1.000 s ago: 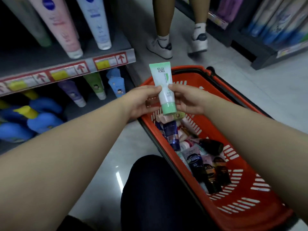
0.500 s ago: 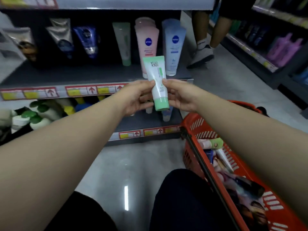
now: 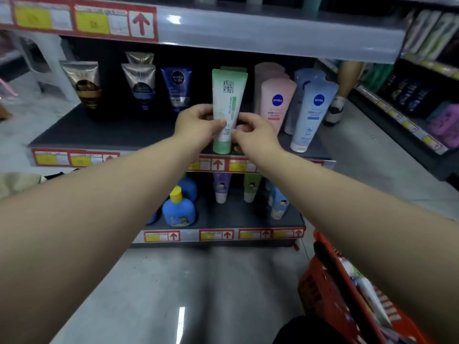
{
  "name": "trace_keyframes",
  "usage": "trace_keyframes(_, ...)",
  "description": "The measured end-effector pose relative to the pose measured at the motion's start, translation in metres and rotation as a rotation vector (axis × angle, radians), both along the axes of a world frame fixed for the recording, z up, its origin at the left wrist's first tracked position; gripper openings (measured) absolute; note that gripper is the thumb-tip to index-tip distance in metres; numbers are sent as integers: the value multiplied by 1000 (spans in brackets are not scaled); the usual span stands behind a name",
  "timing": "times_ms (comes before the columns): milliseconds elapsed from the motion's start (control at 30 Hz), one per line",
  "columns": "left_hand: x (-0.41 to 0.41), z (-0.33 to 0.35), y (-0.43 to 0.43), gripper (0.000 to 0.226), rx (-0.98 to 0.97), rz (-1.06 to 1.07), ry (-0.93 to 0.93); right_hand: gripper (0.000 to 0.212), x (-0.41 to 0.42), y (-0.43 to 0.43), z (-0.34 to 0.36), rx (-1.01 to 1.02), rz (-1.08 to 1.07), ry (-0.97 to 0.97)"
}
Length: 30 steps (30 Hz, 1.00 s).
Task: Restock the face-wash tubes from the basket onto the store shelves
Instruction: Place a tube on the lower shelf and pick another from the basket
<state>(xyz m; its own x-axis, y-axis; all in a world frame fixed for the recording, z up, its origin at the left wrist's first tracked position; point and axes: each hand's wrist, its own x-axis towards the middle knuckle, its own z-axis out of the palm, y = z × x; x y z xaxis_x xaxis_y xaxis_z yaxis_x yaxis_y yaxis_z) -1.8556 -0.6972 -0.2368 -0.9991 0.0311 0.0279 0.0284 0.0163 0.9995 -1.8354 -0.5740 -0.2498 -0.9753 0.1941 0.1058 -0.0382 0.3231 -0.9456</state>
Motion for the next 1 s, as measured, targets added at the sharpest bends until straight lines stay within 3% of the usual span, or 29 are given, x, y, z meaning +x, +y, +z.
trace_keyframes(233, -47, -10, 6, 38, -56, 41, 66, 45, -30, -16, -15, 73, -20, 110)
trace_keyframes(567, -70, -34, 18, 46, -19, -29, 2, 50, -55, -11, -47, 124, -73, 155)
trace_keyframes(767, -76, -42, 14, 56, 67, -108, -91, 42, -58, -12, -48, 174, -90, 114)
trace_keyframes(1000, -56, -28, 19, 57, -76, -147, -30, 39, -52, -13, -39, 110, -70, 8)
